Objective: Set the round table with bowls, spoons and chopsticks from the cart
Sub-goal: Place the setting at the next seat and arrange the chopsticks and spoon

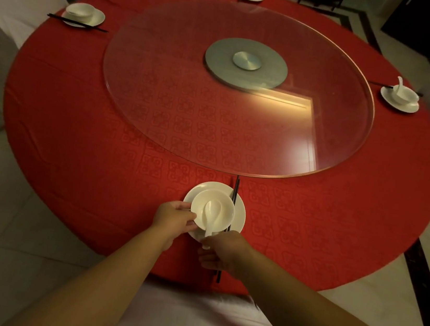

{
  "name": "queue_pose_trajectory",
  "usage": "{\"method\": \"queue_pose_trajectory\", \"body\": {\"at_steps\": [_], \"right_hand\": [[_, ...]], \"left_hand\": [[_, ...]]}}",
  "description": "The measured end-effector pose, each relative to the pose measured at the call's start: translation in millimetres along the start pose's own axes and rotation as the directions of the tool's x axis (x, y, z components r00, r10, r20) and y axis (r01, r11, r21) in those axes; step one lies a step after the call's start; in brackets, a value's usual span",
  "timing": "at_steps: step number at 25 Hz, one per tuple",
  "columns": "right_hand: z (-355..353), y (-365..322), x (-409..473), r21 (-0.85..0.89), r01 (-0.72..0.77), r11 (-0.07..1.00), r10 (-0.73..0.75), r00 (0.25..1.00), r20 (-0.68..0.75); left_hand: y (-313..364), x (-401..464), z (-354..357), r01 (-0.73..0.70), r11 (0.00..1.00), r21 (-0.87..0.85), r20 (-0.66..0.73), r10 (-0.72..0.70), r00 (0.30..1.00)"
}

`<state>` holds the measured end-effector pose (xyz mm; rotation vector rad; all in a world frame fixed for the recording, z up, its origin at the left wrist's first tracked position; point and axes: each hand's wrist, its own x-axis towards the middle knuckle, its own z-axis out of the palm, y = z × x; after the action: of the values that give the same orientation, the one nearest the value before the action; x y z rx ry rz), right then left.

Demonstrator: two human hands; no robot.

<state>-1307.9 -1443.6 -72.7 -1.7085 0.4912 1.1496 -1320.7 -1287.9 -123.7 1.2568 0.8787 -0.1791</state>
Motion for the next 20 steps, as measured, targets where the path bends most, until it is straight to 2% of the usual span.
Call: {"method": "queue_pose_trajectory", "body": {"at_steps": [4,10,20], "right_hand": [[-13.7,3.9,-4.2,-0.09,0.095,0.991,-0.104,0.99,-0.097],[-41.4,1.6,1.1,-0.266,0.257,0.929,-0.323,0.913,-0.248],[-66.4,-29.6,17.8,-0.207,0.268,0.941,-0.323,0.893,-0.315]], "left_hand": [[0.7,-3.5,0.3,0.012,1.0,-0.029,-0.005,-0.012,1.0],[1.7,-5.8,-1.7,0.01,0.999,-0.052,-0.011,-0.01,1.0],[1.5,-8.9,-0.4,0.047,0.993,-0.107,-0.022,-0.049,0.999]]}}
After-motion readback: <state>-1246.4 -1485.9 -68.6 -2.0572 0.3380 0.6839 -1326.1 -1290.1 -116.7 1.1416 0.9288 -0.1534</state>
